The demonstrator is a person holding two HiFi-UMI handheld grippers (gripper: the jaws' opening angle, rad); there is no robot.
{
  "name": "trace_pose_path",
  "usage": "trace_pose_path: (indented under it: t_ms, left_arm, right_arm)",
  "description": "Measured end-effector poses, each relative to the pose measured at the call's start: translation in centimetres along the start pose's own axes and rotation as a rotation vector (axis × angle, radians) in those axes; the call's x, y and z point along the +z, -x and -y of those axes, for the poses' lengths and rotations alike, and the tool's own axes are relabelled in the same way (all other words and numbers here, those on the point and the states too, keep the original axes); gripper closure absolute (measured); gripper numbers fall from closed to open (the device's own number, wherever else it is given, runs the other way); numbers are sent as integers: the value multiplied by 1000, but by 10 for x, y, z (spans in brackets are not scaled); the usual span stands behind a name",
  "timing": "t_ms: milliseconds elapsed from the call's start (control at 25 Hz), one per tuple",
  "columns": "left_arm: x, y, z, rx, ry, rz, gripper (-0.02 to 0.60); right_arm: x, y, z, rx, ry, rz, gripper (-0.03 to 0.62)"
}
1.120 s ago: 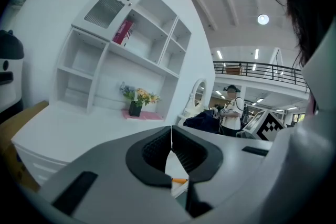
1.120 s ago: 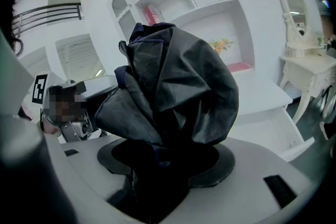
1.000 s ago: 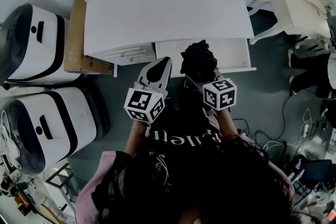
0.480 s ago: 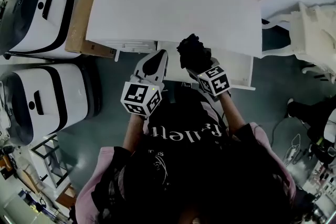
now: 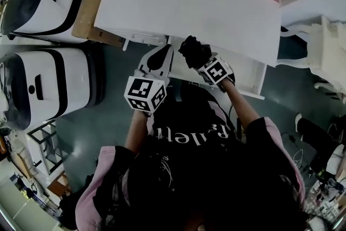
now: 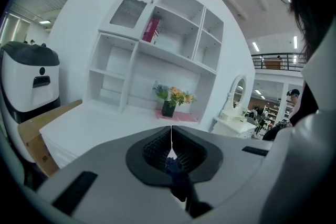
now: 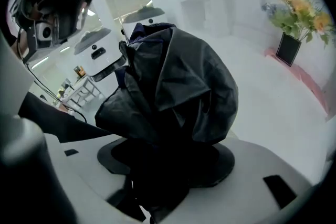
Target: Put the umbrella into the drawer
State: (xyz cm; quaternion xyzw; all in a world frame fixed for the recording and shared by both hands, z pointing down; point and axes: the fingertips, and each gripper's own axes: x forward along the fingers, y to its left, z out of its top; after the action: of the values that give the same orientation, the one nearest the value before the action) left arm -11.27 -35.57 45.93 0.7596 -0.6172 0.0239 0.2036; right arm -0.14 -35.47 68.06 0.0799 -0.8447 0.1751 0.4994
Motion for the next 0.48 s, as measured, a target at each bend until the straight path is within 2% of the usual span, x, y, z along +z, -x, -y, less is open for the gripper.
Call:
trace_pose_path:
  t_ms: [240, 480]
  left_arm:
    - [-8, 5, -10, 41, 11, -13, 565]
    - [-19, 12, -23, 84, 16, -43, 565]
  right_arm:
    - [-34, -39, 22, -25, 82, -160, 316]
    - [-56, -72, 31, -21, 34, -228, 316]
